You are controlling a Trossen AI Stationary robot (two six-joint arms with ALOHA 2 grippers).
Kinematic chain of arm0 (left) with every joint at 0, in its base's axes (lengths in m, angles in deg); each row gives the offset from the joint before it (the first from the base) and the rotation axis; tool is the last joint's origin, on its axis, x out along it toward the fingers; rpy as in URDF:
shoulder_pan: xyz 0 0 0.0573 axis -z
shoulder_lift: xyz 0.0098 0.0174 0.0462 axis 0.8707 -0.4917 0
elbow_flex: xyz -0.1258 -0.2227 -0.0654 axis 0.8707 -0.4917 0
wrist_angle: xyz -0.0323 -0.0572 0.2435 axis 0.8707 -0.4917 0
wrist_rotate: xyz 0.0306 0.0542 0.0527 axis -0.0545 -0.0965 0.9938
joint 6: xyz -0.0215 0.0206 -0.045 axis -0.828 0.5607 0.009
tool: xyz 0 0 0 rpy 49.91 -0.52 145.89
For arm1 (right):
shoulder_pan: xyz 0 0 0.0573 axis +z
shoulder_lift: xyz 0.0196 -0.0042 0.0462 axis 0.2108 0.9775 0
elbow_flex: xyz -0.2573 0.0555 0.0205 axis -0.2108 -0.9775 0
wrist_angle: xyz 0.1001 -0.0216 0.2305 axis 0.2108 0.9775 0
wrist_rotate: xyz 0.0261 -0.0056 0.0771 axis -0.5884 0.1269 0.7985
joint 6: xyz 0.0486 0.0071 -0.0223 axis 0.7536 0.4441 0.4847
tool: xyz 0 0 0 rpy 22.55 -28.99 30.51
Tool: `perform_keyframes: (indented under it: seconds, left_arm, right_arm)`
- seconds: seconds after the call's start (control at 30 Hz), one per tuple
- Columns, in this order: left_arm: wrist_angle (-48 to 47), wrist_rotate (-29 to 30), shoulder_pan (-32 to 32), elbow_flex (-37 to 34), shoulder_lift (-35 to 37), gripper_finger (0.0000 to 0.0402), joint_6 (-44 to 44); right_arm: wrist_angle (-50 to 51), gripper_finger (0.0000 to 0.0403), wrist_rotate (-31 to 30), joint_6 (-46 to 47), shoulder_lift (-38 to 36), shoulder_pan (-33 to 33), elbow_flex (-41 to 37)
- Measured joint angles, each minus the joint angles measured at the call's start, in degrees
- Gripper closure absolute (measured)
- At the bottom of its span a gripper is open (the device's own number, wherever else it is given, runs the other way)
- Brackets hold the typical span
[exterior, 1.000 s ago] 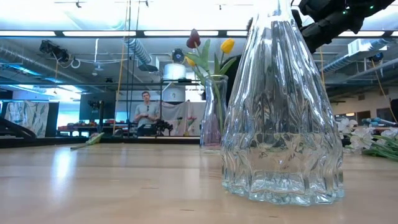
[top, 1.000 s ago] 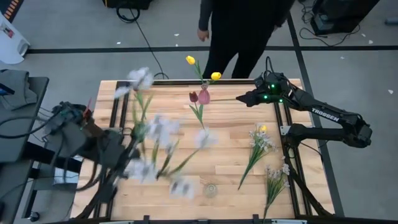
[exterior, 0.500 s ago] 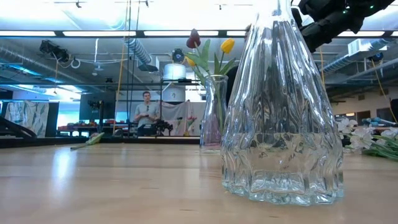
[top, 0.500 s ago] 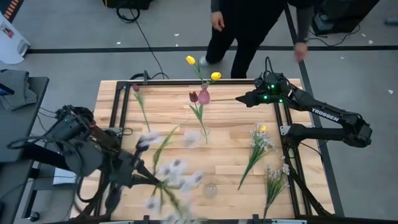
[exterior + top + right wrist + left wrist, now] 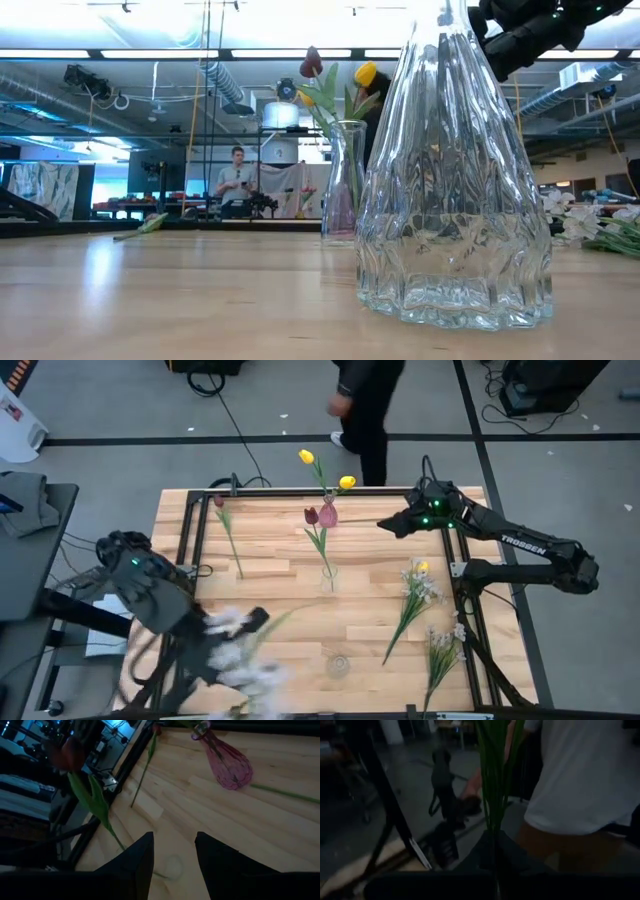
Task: Sort flowers into vase by color
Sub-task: Put the top white flowers into the bottom transparent vase
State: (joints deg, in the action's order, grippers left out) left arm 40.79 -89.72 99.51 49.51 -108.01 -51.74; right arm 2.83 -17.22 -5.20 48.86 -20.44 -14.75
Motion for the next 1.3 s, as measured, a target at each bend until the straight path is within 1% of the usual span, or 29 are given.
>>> perform_keyframes:
  seconds: [0.1, 0.2, 0.3, 0.4, 0.5, 0.63, 0.77, 0.83, 0.93, 1.07, 1.3]
  left_arm:
    - [2.2, 0.2, 0.0, -4.2, 0.0, 0.0397, -2.2]
    - [6.0, 0.3, 0.0, -8.1, 0.8, 0.0397, -2.1]
    - [12.1, 0.4, -0.4, -12.9, 3.3, 0.0397, -1.9]
    - [18.9, 1.0, -0.7, -20.0, 6.5, 0.0397, -1.9]
    - [25.6, 4.4, -0.7, -28.4, 10.0, 0.0397, -2.1]
    - [37.5, 10.5, -0.9, -40.1, 14.8, 0.0397, -2.6]
    - [48.5, 15.1, -2.5, -49.5, 17.4, 0.0397, -3.6]
    - [51.1, 18.0, -3.6, -52.7, 18.4, 0.0397, -3.6]
    - [51.3, 21.8, -4.8, -55.9, 19.2, 0.0397, -5.0]
    - [52.5, 21.2, -6.7, -59.5, 19.0, 0.0397, -7.2]
    - [67.3, 20.4, -8.6, -66.7, 19.0, 0.0397, -7.8]
  right_arm:
    - [0.0, 0.0245, 0.0, -0.1, 0.0, 0.9, 0.0]
    - [0.0, 0.0245, 0.0, -0.2, 0.0, 1.7, 0.0]
    - [0.0, 0.0245, 0.0, -0.6, 0.0, 2.4, 0.0]
    - [0.0, 0.0245, 0.0, -1.2, 0.0, 2.8, 0.0]
    - [0.0, 0.0245, 0.0, -1.6, 0.0, 3.1, 0.0]
    - [0.0, 0.0245, -0.2, -2.1, 0.0, 3.1, 0.0]
    - [0.0, 0.0245, -0.8, -4.1, 0.0, 3.1, 0.0]
    - [0.0, 0.0245, -0.8, -5.4, 0.0, 3.1, 0.0]
    - [0.0, 0.0245, -0.2, -5.7, 0.0, 3.1, 0.0]
    - [-0.1, 0.0245, 0.5, -6.1, 0.0, 3.1, 0.0]
    - [-0.3, 0.0245, 1.1, -6.7, 0.0, 3.2, 0.0]
